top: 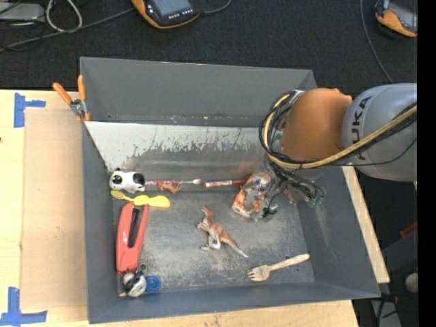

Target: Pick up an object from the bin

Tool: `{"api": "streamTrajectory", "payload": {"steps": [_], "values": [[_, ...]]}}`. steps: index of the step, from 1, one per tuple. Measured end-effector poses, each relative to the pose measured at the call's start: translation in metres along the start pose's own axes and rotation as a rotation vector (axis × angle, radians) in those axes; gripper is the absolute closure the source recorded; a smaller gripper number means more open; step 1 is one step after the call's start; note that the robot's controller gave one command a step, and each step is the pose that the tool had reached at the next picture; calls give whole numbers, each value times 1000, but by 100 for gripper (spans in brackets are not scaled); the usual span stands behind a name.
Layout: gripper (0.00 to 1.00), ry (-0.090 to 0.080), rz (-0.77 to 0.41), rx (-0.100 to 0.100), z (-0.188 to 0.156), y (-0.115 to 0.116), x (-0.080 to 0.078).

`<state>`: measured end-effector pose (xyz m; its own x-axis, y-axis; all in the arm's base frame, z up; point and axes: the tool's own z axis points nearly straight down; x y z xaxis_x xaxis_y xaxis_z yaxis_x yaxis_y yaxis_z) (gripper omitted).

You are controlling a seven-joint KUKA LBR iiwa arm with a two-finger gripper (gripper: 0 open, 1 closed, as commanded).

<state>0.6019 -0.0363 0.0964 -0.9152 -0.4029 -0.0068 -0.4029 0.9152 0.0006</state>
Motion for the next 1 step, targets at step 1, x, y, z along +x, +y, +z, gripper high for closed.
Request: {"api": "streamTrajectory", "payload": {"steps": [1], "values": [[100,0,0,0,0,0,0]]}}
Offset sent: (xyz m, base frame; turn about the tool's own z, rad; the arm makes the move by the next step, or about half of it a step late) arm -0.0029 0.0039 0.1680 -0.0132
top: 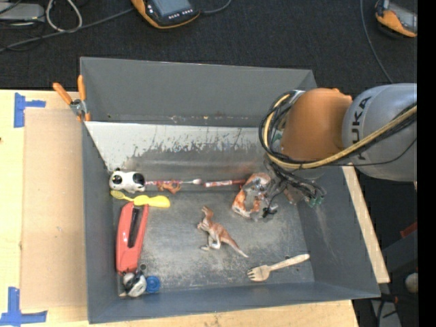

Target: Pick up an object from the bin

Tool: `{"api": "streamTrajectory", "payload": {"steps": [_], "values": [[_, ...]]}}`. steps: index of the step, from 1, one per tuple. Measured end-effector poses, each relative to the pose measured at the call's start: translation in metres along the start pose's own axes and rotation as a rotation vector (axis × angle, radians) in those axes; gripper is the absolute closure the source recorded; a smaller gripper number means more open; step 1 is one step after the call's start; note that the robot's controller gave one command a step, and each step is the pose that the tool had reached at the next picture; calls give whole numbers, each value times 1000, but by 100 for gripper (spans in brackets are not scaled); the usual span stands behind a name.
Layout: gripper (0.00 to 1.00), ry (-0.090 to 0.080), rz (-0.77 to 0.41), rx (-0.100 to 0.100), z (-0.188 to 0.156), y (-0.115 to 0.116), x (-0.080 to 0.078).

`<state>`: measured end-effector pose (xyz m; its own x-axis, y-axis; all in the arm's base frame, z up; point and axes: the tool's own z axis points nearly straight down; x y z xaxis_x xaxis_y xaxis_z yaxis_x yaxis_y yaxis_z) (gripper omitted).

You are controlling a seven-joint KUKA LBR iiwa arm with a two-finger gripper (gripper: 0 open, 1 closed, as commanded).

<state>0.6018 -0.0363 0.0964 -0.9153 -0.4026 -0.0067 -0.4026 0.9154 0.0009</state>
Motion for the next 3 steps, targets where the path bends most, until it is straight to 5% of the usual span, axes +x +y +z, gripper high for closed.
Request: {"api": "streamTrajectory", "payload": {"steps": [1,2,3], "values": [[100,3,-4,-2,-71,3,0],[100,-3,-122,2,-39,-25,4],[100,3,-233,-4,1,-27,10]]}}
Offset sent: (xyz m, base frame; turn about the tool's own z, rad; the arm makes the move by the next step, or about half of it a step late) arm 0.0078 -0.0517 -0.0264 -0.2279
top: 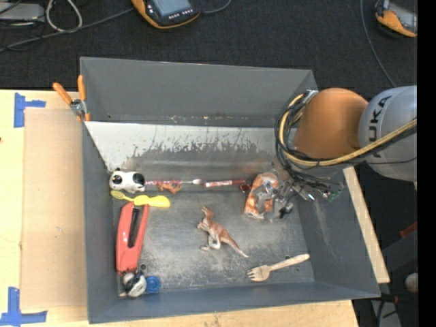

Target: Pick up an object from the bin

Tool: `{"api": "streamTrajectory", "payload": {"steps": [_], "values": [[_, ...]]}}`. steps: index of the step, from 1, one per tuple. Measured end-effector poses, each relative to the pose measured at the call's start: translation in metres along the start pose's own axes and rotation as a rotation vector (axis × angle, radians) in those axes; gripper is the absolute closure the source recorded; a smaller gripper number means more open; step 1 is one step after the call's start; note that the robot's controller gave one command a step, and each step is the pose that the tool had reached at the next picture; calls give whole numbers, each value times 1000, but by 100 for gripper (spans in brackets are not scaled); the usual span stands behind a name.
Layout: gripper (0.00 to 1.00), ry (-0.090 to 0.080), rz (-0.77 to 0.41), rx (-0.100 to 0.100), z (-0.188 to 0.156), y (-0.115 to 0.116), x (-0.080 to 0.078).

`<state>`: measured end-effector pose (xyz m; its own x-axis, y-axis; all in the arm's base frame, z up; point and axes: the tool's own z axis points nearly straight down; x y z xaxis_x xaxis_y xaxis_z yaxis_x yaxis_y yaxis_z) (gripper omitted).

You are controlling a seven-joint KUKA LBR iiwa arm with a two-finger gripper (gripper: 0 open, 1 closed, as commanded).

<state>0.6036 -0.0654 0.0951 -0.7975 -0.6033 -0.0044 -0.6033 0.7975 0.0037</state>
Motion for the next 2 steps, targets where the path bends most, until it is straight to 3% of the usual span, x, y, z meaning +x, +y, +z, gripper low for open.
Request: {"api": "streamTrajectory", "payload": {"steps": [1,2], "values": [[100,-8,-225,5,20,-3,8],[100,-2,-175,-1,-48,-4,-4]]}}
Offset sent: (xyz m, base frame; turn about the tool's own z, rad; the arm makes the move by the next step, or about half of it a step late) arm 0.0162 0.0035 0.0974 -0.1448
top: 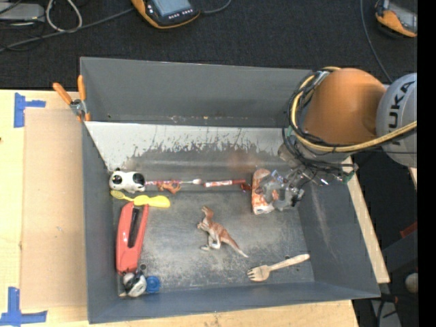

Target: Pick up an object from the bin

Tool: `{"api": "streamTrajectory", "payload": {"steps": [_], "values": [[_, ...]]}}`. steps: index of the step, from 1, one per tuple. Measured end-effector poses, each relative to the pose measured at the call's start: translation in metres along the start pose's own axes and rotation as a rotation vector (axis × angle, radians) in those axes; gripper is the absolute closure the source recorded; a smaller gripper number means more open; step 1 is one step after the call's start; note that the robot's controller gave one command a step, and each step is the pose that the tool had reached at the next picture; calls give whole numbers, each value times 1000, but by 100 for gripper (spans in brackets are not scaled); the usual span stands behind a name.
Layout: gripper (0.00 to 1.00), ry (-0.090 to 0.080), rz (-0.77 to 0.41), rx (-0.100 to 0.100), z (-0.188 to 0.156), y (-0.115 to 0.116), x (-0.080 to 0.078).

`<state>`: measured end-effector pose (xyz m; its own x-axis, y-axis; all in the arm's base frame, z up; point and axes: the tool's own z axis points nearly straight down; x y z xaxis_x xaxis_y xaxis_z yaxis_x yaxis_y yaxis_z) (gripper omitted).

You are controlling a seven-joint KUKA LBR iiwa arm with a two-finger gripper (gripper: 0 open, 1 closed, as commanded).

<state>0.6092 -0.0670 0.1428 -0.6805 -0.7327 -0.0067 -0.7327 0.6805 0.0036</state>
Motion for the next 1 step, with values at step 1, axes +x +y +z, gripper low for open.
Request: {"api": "streamTrajectory", "payload": {"steps": [1], "values": [[100,0,-73,-3,-74,16,-3]]}}
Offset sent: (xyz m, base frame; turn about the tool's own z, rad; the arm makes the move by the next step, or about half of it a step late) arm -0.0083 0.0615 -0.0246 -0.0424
